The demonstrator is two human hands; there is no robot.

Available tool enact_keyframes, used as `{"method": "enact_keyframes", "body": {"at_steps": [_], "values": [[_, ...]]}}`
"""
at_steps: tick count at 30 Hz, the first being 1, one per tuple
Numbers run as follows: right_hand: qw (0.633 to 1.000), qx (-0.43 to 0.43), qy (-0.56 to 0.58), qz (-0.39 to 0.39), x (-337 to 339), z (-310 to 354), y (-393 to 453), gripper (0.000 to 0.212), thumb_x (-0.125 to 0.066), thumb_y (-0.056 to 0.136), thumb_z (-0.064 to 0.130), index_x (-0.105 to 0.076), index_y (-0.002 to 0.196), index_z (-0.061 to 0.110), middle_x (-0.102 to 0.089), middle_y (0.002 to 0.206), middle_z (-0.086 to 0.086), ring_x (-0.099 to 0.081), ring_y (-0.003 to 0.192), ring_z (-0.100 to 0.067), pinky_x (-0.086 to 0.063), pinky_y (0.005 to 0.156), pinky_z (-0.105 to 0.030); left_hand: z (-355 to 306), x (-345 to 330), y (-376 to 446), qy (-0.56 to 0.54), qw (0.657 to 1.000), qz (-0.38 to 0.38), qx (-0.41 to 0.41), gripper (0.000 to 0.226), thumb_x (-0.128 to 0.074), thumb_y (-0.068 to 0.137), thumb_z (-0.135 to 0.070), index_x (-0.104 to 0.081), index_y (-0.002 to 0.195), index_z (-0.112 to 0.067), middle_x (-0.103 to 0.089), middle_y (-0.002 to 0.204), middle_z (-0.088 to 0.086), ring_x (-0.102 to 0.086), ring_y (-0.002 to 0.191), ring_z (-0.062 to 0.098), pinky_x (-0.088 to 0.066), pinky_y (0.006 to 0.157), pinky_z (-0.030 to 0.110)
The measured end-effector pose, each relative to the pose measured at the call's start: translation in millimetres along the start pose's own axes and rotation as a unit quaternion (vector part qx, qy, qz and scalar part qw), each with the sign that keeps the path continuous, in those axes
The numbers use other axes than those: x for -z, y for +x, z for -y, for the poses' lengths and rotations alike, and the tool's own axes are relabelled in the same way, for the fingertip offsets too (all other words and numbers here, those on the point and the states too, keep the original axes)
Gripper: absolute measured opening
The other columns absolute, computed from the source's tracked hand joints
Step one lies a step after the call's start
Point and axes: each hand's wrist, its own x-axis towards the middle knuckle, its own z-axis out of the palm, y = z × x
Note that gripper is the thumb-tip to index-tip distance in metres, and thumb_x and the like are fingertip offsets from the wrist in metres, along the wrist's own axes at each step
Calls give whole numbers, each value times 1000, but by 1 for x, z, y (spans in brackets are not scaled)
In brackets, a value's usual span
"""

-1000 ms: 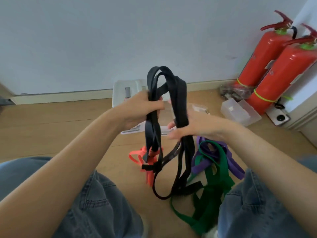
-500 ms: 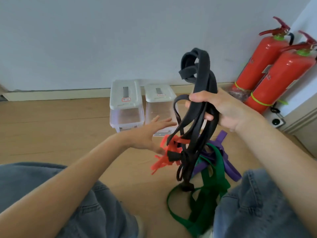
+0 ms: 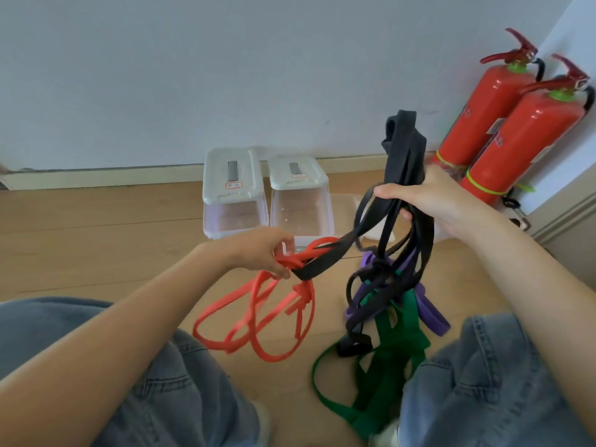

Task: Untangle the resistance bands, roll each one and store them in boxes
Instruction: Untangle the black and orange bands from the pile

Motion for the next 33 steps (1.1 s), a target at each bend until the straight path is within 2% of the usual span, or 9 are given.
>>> {"method": "enact_keyframes", "body": {"at_steps": [6,10,14,17,20,23,25,29,33], "values": [[988,51,-77,120,-24,8,-9,30,-81,67,19,-68,87,1,-65,63,-4,-57,57,-13,-45,55,-21,-30,32,-16,-175,977,-101,-64,12,-66,83,-19,-65,94,-14,-72,84,1,-67,73,8,-53,77,25],[977,81,-104,170,-42,6,-17,19,-74,74,4,-63,90,-1,-68,82,-19,-63,71,-25,-52,69,-35,-41,39,-24,-289,937,-188,-56,8,-59,88,-16,-66,91,-18,-68,89,-2,-63,83,9,-51,75,19],[981,43,-104,155,-44,-6,-14,16,-71,76,2,-60,86,10,-66,71,-6,-58,53,-14,-50,50,-24,-34,43,-26,-477,848,-229,-6,21,-53,94,-22,-60,109,-10,-68,97,1,-67,80,9,-50,76,27],[990,-17,-132,40,-36,-18,-2,17,-68,78,8,-58,71,19,-60,54,3,-54,47,-9,-43,45,-16,-20,52,-26,-554,774,-306,26,18,-49,96,-23,-62,98,-12,-68,90,-1,-67,81,14,-53,69,24],[989,-63,-124,-45,-30,-23,8,21,-67,80,12,-53,65,15,-50,57,-2,-47,51,-16,-37,49,-24,-3,50,-23,-441,807,-386,74,21,-48,96,-26,-64,83,-20,-69,85,-4,-68,75,10,-50,63,22],[986,-97,-61,-124,-22,-26,11,19,-67,80,15,-53,69,8,-47,55,-6,-45,48,-17,-34,47,-26,13,41,-24,-274,877,-378,115,22,-49,95,-27,-65,84,-16,-70,87,0,-69,73,14,-50,63,29],[980,-98,-63,-163,-17,-24,11,16,-66,81,17,-59,76,4,-53,57,-9,-48,46,-17,-35,46,-25,21,40,-26,-241,886,-373,133,27,-52,93,-27,-67,85,-6,-66,79,5,-62,69,20,-46,69,32],[986,-88,36,-140,-19,-17,7,14,-67,82,15,-62,83,2,-56,64,-12,-47,47,-17,-41,55,-28,-5,51,-29,-331,873,-357,25,13,-55,93,-18,-63,84,-12,-65,70,1,-58,66,11,-45,63,20],[974,-30,224,-4,-37,-2,-2,6,-69,81,10,-66,76,9,-63,68,-4,-51,48,-9,-43,49,-19,-41,47,-29,-486,850,-200,-38,6,-49,96,-18,-51,93,-13,-73,85,8,-68,71,11,-53,61,17]]}}
